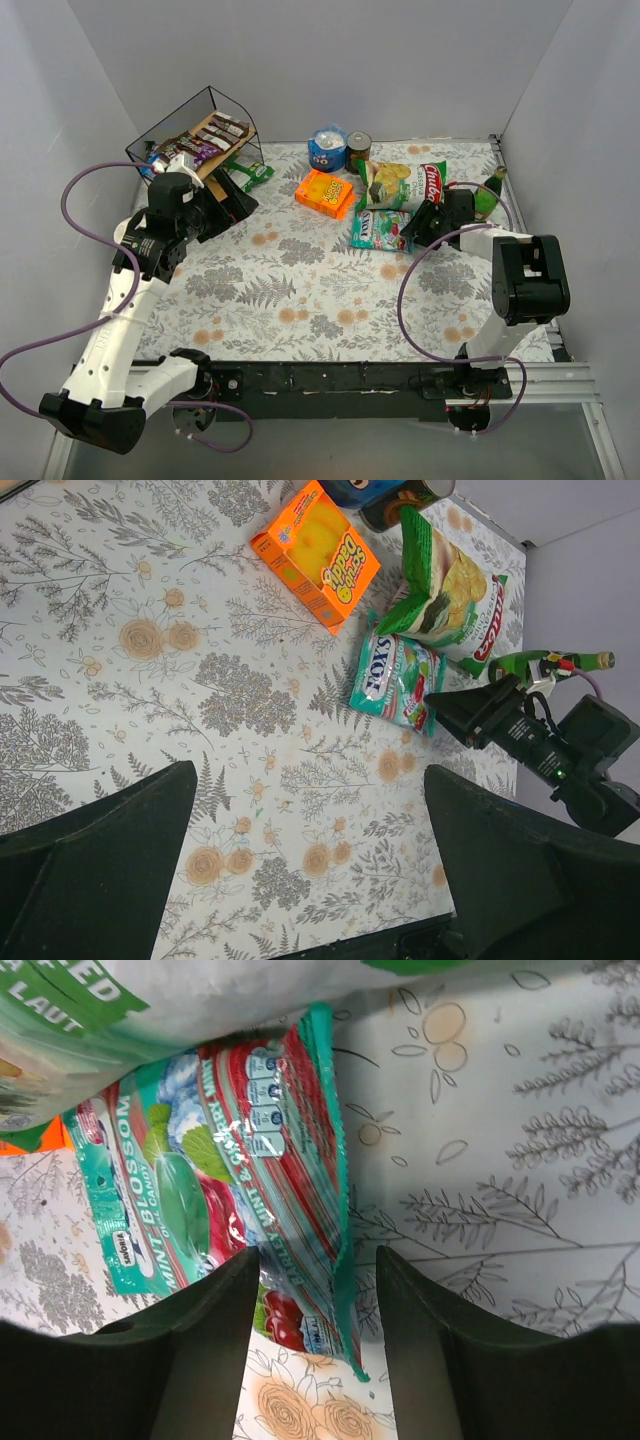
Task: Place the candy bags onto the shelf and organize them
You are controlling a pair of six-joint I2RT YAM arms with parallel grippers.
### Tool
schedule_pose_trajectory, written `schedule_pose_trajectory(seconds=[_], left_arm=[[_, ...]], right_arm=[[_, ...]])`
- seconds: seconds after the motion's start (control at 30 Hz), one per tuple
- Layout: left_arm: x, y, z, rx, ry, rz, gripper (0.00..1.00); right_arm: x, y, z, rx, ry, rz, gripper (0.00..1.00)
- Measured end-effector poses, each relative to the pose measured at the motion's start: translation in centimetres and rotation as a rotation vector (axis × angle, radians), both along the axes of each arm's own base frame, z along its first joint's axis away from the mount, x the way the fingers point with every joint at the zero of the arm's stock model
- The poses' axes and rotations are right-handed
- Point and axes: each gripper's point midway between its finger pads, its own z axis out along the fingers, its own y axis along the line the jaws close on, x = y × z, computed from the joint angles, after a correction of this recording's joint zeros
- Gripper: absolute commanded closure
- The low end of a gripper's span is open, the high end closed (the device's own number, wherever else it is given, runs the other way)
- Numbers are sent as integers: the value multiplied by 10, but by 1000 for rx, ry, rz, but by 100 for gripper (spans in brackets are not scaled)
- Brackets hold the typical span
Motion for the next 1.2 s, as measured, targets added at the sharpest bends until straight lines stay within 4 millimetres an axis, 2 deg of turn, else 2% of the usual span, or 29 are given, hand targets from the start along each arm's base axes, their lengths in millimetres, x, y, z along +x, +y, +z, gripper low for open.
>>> schedule_pose_trajectory(seconds=[0.17, 0.2, 0.27, 0.3, 0.4, 0.53, 0.6, 0.67, 0.8, 0.97, 1.07, 1.2], left_arm=[[-1, 0, 1, 0, -2, 0, 2], [-1, 0, 1, 0, -2, 0, 2], [-2, 1, 1, 0, -3, 0, 2], [-2, 1, 2, 0, -5, 0, 2], [-3, 1, 2, 0, -5, 1, 2], [-6, 3, 1, 4, -1, 7, 2], [-8, 4, 2, 4, 0, 12, 2], [-9, 6, 3, 1, -1, 20, 2], [-14, 8, 4, -5, 1, 35, 2], [-17, 9, 5, -19, 5, 50, 2], [-17, 9, 5, -31, 11, 58, 2], [-17, 9, 6, -43, 16, 66, 2]], right_arm=[[9, 4, -2, 30, -29, 19, 62], [9, 5, -3, 37, -30, 24, 72], [10, 8, -4, 51, -34, 31, 82], [11, 9, -3, 61, -39, 31, 91], [9, 13, -3, 99, -50, 29, 99], [-4, 22, 0, 147, -42, 19, 99], [-13, 34, 2, 167, -27, 26, 99], [-21, 49, 6, 186, -10, 39, 99], [-38, 94, 24, 240, 1, 87, 99], [-55, 135, 37, 297, 40, 112, 99], [-58, 158, 47, 325, 51, 122, 99], [-49, 191, 60, 366, 43, 139, 99]])
